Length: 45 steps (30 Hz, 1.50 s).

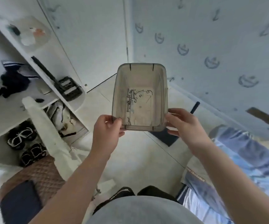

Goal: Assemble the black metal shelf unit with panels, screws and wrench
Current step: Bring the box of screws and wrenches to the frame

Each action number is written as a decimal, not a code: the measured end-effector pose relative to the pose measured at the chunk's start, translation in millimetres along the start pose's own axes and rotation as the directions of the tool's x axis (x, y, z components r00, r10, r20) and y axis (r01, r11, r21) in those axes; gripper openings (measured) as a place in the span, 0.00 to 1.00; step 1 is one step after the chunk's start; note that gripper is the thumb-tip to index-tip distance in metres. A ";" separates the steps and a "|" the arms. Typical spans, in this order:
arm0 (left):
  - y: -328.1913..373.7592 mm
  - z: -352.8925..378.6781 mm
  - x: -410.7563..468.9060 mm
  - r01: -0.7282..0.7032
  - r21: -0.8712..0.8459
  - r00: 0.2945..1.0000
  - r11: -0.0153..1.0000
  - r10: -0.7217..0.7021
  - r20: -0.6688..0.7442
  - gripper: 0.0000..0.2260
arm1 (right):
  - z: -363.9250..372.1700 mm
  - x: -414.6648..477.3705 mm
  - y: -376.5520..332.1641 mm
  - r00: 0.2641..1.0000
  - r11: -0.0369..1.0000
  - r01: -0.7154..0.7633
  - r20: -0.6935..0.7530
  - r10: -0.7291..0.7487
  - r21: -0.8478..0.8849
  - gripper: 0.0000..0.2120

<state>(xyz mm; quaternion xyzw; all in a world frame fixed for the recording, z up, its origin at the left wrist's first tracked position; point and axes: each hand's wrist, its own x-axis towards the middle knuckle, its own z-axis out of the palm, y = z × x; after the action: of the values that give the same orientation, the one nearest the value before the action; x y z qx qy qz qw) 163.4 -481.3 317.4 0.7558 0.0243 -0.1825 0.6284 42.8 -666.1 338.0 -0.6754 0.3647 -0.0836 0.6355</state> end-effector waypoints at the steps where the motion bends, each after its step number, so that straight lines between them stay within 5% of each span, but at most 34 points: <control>1: -6.7 17.6 1.5 0.017 0.041 0.999 0.999 -0.018 0.038 0.02 | -19.6 3.3 12.1 0.998 1.000 -0.030 -0.047 0.030 0.001 0.16; 7: -57.2 101.0 5.7 0.050 0.375 0.937 0.926 -0.173 0.303 0.01 | -119.6 15.2 91.6 0.937 0.976 -0.187 -0.317 0.145 -0.107 0.25; 12: -97.8 144.0 18.5 -0.091 0.618 0.795 0.781 -0.317 0.517 0.02 | -165.4 22.9 153.7 0.892 0.915 -0.344 -0.376 0.250 -0.209 0.31; 17: -123.8 182.3 41.2 -0.219 0.706 0.577 0.673 -0.495 0.650 0.03 | -177.7 28.9 208.3 0.855 0.841 -0.488 -0.321 0.407 -0.234 0.21; 21: -147.3 210.0 68.2 -0.262 0.731 0.486 0.630 -0.568 0.664 0.03 | -168.0 28.3 256.2 0.797 0.781 -0.596 -0.253 0.549 -0.186 0.07; 24: -179.3 220.3 91.1 -0.140 0.740 0.544 0.658 -0.573 0.613 0.05 | -155.6 32.8 290.5 0.741 0.761 -0.647 -0.272 0.613 -0.046 0.05; 28: -238.5 221.9 118.5 0.214 0.715 0.579 0.665 -0.676 0.456 0.13 | -127.5 50.6 343.6 0.654 0.709 -0.703 -0.342 0.675 0.056 0.11; 31: -291.3 222.1 138.1 0.155 0.761 0.620 0.630 -0.661 0.421 0.05 | -99.5 75.1 387.8 0.622 0.692 -0.719 -0.386 0.681 0.063 0.08; 35: -367.9 228.6 173.9 0.056 0.796 0.701 0.603 -0.591 0.399 0.14 | -60.2 119.4 448.4 0.603 0.673 -0.737 -0.384 0.699 0.068 0.12; 40: -486.6 248.7 237.2 -0.002 0.828 0.726 0.560 -0.569 0.387 0.14 | -29.2 191.4 559.6 0.578 0.636 -0.768 -0.353 0.736 0.069 0.03; 45: -602.9 281.6 290.7 0.016 0.796 0.715 0.605 -0.564 0.414 0.13 | -17.2 267.2 653.0 0.521 0.600 -0.758 -0.315 0.793 0.257 0.11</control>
<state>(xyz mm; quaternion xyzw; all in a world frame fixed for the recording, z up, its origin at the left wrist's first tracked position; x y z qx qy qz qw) 204.9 -681.4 -379.4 0.8195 -0.1332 -0.5242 0.1895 -27.1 -791.8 -352.9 -0.3813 0.7437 0.0568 0.5462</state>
